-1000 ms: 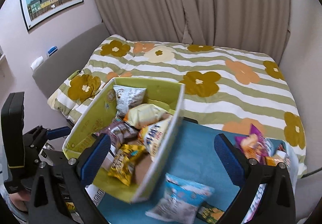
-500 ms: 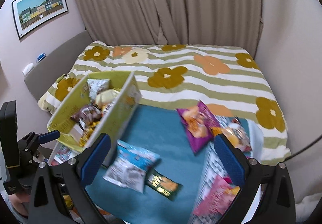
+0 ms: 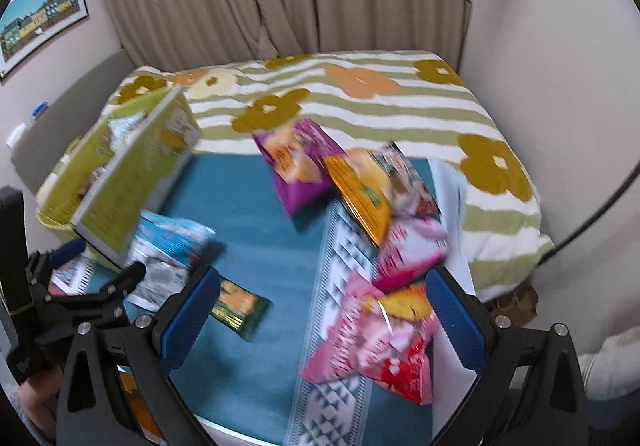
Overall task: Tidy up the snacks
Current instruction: 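Move both tools back to the snacks on the blue cloth, then grasp the blue-white bag with the left tool while the right grasps the pink pastry pack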
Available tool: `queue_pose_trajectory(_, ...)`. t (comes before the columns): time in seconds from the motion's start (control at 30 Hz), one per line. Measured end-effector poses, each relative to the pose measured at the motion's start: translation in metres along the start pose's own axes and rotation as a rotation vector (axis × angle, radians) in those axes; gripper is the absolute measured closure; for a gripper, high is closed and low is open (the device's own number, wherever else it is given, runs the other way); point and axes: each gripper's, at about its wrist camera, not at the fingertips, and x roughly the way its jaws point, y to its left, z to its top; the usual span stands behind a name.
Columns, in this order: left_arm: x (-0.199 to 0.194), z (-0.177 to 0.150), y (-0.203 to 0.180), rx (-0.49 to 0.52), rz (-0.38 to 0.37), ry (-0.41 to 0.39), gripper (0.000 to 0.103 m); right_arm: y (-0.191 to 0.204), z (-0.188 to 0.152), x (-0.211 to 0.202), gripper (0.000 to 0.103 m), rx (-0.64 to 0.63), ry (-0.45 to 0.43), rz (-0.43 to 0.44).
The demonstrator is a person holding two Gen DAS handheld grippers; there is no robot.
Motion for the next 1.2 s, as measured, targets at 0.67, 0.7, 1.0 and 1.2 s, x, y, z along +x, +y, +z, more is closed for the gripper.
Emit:
queue_pose_trajectory(0.67,0.084,-0.007,-0.010,0.016,0.047,0.123,0.016,-0.025,-0.052,0.050,0.001,0.066,0.009,-0.144)
queue_pose_trajectory(0.7,0.084,-0.007,-0.009,0.018,0.042,0.120,0.018,-0.026,-0.053,0.051,0.001,0.069,0.012,-0.146)
queue_pose_trajectory(1.0,0.075,-0.010,-0.008,0.038,0.011,0.103,0.038,-0.029,-0.056,0.063,0.001,0.091,0.031,-0.132)
queue_pose_trajectory(1.2,0.070,-0.011,-0.008,0.048,0.001,0.098,0.042,-0.027,-0.056,0.073,0.003,0.094,0.055,-0.134)
